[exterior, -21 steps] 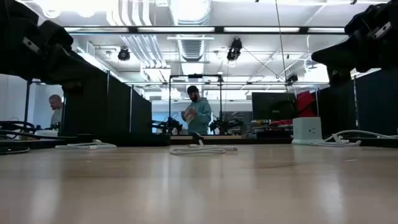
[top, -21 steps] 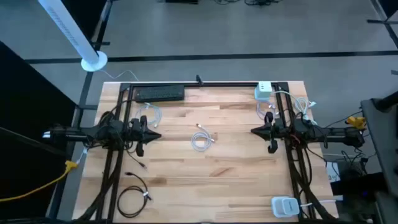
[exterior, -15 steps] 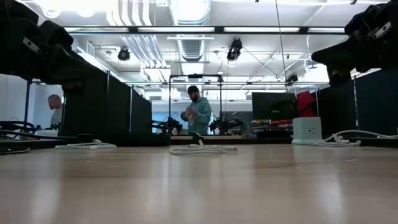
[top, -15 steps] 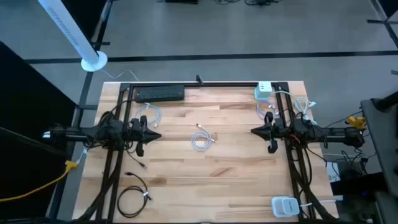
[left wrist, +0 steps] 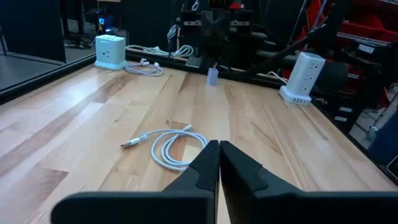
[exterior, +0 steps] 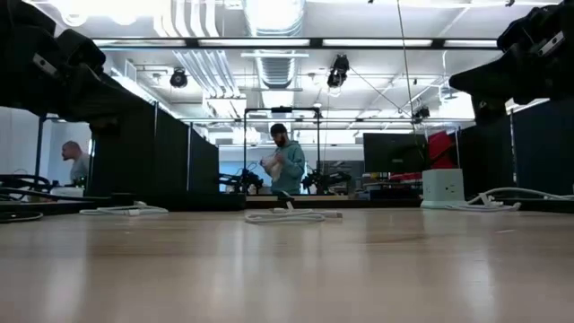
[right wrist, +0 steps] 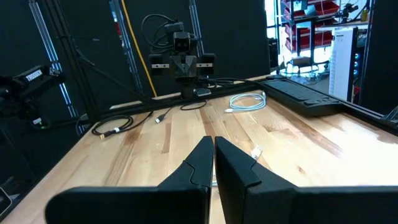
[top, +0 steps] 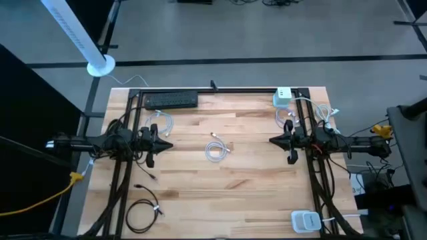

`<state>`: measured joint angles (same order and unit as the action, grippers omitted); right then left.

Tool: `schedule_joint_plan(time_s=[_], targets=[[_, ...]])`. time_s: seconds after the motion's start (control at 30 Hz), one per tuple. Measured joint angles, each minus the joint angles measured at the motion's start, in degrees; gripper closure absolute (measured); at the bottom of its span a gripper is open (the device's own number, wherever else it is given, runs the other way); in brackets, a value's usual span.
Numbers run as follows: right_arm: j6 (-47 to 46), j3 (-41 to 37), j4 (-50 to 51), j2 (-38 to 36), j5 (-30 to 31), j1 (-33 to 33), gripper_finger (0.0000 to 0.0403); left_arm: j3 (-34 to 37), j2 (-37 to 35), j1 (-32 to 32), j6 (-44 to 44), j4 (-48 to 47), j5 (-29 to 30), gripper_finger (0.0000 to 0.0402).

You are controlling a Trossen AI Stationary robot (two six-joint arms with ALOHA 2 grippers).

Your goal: Insert USB

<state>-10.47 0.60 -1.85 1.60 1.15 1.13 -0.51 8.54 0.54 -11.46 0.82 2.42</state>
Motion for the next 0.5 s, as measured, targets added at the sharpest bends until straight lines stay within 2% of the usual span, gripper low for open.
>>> schedule_joint_plan(time_s=[0.5], targets=[[0.0,0.0,-1.1,0.0,0.0,0.0,0.0403,0.0,0.0,0.0,0.0,0.0,0.0,0.0402]])
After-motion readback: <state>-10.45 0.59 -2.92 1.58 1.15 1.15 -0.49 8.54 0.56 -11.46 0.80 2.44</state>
